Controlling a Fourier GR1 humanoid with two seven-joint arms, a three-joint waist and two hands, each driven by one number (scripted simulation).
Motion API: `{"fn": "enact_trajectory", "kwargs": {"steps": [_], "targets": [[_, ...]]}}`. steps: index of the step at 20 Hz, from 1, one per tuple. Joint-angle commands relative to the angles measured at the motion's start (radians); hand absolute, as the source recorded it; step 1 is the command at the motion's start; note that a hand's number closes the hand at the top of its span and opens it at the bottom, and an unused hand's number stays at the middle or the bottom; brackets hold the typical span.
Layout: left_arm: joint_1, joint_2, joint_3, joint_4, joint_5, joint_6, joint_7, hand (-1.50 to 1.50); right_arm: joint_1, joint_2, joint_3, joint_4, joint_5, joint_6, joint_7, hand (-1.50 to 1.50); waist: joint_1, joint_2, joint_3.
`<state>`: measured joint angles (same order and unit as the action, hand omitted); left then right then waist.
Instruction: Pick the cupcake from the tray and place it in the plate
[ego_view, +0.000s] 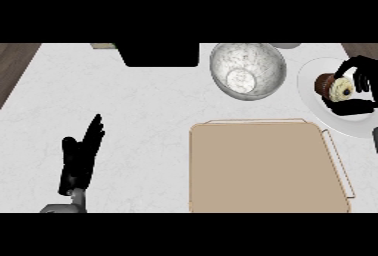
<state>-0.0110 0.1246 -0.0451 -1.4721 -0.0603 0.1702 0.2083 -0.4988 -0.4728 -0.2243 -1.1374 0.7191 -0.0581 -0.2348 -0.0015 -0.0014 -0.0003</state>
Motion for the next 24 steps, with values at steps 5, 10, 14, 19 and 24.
{"fn": "enact_trajectory", "kwargs": {"steps": [5, 10, 14, 19, 24], "targets": [[-0.032, 0.006, 0.024, 0.017, 0.011, -0.031, 0.008, 0.0, -0.115, -0.095, -0.109, 0.254, -0.031, -0.017, -0.028, 1.5, 0.012, 0.004, 0.001], [-0.045, -0.004, 0.008, 0.025, -0.007, -0.03, 0.002, 0.0, -0.267, -0.16, -0.128, 0.595, 0.024, -0.105, -0.128, 1.5, 0.033, 0.013, 0.002], [-0.054, -0.019, -0.012, -0.021, -0.016, -0.022, 0.055, 0.0, -0.288, -0.193, -0.136, 0.751, 0.048, -0.158, -0.211, 1.5, 0.039, 0.015, 0.003], [-0.066, -0.007, 0.013, 0.045, -0.01, -0.036, -0.002, 0.0, -0.317, -0.213, -0.095, 0.868, 0.105, -0.099, -0.175, 1.5, 0.056, 0.025, 0.004], [-0.073, -0.025, -0.012, 0.03, -0.034, -0.02, -0.009, 0.0, -0.34, -0.246, -0.068, 0.957, 0.126, 0.067, -0.197, 1.5, 0.064, 0.027, 0.005]]}}
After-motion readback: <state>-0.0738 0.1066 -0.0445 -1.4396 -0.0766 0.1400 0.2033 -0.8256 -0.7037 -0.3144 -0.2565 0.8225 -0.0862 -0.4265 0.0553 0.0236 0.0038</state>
